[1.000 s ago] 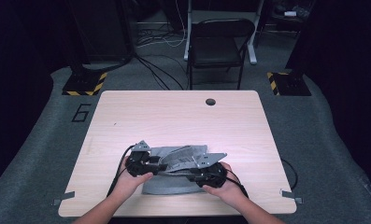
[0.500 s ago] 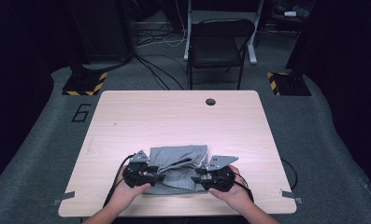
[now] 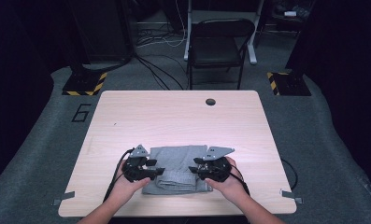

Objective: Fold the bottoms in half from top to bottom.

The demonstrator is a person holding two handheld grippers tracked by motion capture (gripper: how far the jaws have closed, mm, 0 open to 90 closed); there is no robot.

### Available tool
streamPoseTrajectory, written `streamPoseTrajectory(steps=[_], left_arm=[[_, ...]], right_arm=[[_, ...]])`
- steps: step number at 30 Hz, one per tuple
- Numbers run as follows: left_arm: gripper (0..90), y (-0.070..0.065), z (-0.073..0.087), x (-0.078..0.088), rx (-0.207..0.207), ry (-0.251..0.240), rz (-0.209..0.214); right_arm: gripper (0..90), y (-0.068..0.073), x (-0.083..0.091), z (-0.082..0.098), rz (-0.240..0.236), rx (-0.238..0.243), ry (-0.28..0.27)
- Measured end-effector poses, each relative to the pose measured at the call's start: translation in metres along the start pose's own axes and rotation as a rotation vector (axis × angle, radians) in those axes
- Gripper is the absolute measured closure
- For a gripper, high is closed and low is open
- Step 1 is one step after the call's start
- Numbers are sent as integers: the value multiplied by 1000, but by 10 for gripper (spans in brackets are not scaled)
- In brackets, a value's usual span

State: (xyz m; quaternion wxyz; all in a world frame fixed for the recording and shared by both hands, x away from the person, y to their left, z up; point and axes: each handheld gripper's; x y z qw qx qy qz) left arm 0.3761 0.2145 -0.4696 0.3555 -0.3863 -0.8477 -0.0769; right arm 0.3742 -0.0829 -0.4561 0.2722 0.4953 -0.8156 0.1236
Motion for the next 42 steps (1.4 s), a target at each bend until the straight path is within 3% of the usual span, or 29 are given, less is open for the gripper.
streamPoseTrajectory(steps=[5, 8, 15, 20, 27, 31, 39, 42], left_arm=[[462, 2, 0, -12, 22, 11, 10], [461, 1, 2, -16, -4, 23, 13], [450, 0, 10, -18, -17, 55, 20], [446, -1, 16, -20, -15, 49, 24], [444, -3, 22, -22, -52, 41, 19], [447, -5, 24, -24, -46, 43, 17], [446, -3, 30, -29, 13, 28, 40], [446, -3, 29, -28, -2, 31, 38]], right_arm=[[586, 1, -13, 0, -4, 18, 39], [585, 2, -21, 4, -16, 19, 64], [578, 4, -26, 13, -46, 21, 100], [581, 3, -30, 19, -55, 23, 125], [586, 3, -34, 26, -61, 10, 158], [593, 1, -37, 28, -68, 18, 175], [604, -4, -38, 32, -96, -19, 184], [604, -3, -37, 31, -88, -22, 182]])
Point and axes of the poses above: each handheld gripper's, and its own axes: x roughly backward along the jaws, z roughly out of its underside, y roughly to its left, and after that the axes turned 3 degrees about -z, right-handed
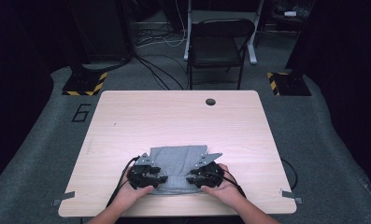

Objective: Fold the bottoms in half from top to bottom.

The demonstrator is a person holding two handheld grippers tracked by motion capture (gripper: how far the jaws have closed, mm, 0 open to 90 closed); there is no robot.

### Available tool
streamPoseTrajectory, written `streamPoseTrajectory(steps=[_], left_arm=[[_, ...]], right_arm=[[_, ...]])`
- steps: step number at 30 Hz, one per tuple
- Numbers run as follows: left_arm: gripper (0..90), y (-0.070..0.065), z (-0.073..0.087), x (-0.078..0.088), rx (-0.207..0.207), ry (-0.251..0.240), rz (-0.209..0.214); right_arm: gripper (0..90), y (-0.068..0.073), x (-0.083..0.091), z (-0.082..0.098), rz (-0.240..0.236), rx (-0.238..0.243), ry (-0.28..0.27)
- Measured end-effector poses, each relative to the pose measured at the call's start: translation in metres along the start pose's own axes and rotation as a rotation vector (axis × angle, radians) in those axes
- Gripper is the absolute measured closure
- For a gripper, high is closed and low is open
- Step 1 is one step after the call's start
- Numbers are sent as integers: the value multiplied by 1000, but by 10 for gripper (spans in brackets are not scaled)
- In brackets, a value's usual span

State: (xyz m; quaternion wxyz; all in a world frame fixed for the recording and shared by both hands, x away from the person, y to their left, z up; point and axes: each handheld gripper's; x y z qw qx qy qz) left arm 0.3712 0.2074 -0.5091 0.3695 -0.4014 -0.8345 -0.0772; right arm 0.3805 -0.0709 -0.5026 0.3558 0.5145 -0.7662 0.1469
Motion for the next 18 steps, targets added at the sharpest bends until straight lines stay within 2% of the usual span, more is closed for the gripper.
streamPoseTrajectory(steps=[6, 8, 10, 12, 14, 18], left_arm=[[445, 0, -1, 0, 10, 1, 3], [444, 0, -1, 1, 12, 1, 3], [443, 0, -1, 1, 6, 0, -1], [437, -1, -2, 3, -8, -5, -11], [435, -2, -4, 5, -24, -14, -21], [433, -2, -6, 9, -9, -32, -26]], right_arm=[[609, -1, 1, 0, -6, 6, 5], [609, -3, 1, 0, -20, -23, 4], [609, -3, 2, 0, -25, -33, 7], [604, -3, 5, 0, -28, -54, -10], [599, -3, 6, -1, -23, -45, -19], [575, 1, 15, -3, -11, -44, -66]])
Point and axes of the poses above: each handheld gripper's, and its own axes: x roughly backward along the jaws, z roughly out of its underside, y roughly to its left, and after that the axes turned 3 degrees about -z, right-handed
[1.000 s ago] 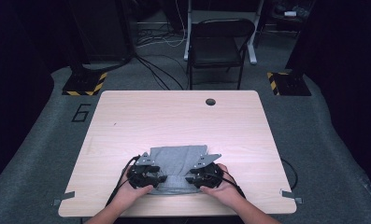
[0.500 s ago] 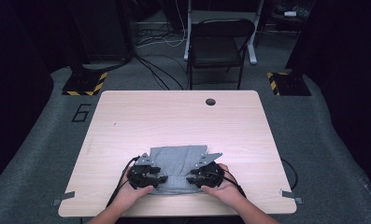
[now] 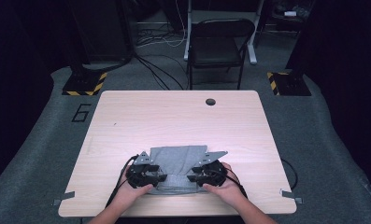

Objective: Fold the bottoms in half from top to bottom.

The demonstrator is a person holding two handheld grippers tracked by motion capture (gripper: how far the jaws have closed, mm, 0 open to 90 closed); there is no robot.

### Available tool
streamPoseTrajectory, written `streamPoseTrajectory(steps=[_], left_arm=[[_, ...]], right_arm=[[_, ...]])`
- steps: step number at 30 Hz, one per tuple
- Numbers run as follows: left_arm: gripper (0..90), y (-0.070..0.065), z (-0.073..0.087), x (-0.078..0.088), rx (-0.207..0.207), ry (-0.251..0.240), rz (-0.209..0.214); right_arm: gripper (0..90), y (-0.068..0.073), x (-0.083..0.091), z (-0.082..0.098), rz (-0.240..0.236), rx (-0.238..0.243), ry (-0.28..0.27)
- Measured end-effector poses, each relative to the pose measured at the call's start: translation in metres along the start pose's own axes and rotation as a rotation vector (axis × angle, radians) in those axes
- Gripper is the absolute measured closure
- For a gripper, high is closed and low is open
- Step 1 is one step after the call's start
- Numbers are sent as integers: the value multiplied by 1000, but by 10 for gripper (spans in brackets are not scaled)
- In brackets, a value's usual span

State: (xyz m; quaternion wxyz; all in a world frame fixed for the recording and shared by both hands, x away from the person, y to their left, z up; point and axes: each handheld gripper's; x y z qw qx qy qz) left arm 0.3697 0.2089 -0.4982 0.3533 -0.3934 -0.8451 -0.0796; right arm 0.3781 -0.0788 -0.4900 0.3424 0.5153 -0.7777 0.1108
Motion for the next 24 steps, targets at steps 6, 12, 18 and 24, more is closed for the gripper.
streamPoseTrajectory(steps=[6, 12, 18, 24], left_arm=[[431, 5, -3, 6, 12, -17, -7], [426, 14, -7, 11, 18, -32, -32], [444, 30, -14, 14, 50, -17, -16], [453, 43, -26, 9, 42, 0, -40]], right_arm=[[548, -5, 13, -4, 29, -43, -90], [540, -17, 19, -4, 83, -60, -87], [546, -27, 22, -12, 125, -30, -60], [556, -44, 17, -22, 143, -44, -30]])
Point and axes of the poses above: each handheld gripper's, and its own axes: x roughly backward along the jaws, z roughly out of its underside, y roughly to its left, and after that the axes turned 3 degrees about -z, right-handed
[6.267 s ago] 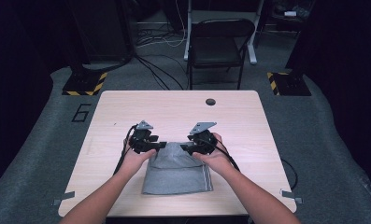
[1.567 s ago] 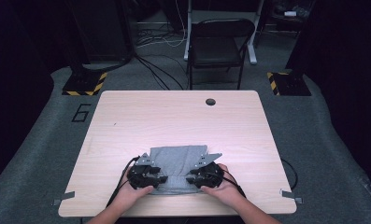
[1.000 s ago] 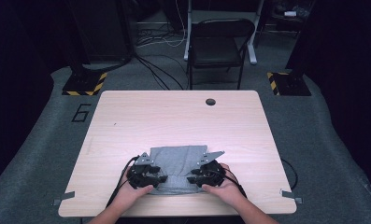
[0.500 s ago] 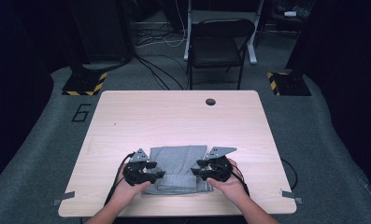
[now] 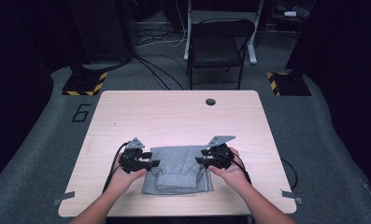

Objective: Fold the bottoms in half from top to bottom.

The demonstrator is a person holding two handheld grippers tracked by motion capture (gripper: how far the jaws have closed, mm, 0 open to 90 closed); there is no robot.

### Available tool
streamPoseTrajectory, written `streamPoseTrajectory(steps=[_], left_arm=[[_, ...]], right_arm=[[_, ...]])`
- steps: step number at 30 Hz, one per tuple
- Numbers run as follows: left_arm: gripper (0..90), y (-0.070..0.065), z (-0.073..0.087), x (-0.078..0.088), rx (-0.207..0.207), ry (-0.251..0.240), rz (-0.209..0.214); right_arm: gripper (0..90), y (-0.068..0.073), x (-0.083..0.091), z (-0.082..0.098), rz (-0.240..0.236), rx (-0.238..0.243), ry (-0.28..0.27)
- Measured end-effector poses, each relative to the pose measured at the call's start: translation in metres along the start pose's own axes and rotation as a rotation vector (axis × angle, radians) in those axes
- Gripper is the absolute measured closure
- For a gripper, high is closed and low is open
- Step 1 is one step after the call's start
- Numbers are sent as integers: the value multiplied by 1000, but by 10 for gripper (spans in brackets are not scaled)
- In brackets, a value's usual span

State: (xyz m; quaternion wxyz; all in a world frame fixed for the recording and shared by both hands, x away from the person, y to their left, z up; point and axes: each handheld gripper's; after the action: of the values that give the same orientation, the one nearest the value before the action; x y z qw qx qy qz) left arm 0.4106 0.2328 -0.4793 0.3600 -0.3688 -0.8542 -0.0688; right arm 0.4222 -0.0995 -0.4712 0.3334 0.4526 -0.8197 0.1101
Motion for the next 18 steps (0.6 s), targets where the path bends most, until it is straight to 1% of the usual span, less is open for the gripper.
streamPoseTrajectory(steps=[1, 2, 3, 4, 5, 6, 8, 9, 10, 11, 12, 13, 14, 15, 16, 18], left_arm=[[455, 1, -1, -2, 8, 1, -4], [457, 2, -2, -3, 11, 1, -4], [457, 3, -4, -5, 10, -7, -15], [461, 4, -5, -7, 14, -9, -13], [471, 6, -5, -9, 12, -12, -7], [473, 9, -6, -11, 6, -3, -6], [479, 12, -8, -15, 4, 7, -22], [479, 12, -8, -16, 13, 10, -22], [479, 15, -10, -18, 3, 13, -28], [479, 15, -10, -18, 3, 13, -28], [479, 16, -11, -19, 15, 15, -26], [479, 17, -12, -19, 13, 10, -30], [478, 17, -13, -20, 31, 7, -29], [479, 19, -14, -20, 16, 9, -31], [494, 19, -15, -21, 22, 12, -23], [512, 21, -16, -22, 24, 4, -16]], right_arm=[[557, -2, -2, -2, 7, 0, 15], [558, -6, -4, -4, 15, 4, 18], [558, -6, -4, -4, 15, 4, 18], [559, -7, -5, -5, 17, -4, 16], [559, -9, -6, -6, 15, 5, 9], [559, -11, -7, -6, 15, -3, 19], [558, -15, -9, -8, 29, 0, 31], [558, -15, -9, -8, 29, 0, 31], [558, -15, -9, -10, 33, -13, 28], [558, -15, -9, -10, 33, -13, 28], [557, -16, -9, -11, 34, -6, 21], [556, -15, -8, -12, 30, -2, 32], [555, -15, -8, -13, 31, 2, 32], [556, -14, -7, -15, 33, 3, 28], [555, -16, -8, -16, 31, 14, 17], [554, -17, -9, -17, 37, -4, 37]])
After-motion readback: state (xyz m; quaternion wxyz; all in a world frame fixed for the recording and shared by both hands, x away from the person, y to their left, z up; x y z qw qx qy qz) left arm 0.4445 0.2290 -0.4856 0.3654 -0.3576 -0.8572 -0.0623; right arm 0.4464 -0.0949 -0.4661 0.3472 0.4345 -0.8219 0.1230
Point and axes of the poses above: each handheld gripper's, and its own axes: x roughly backward along the jaws, z roughly out of its underside, y roughly to its left, and after that the axes turned 3 degrees about -z, right-handed
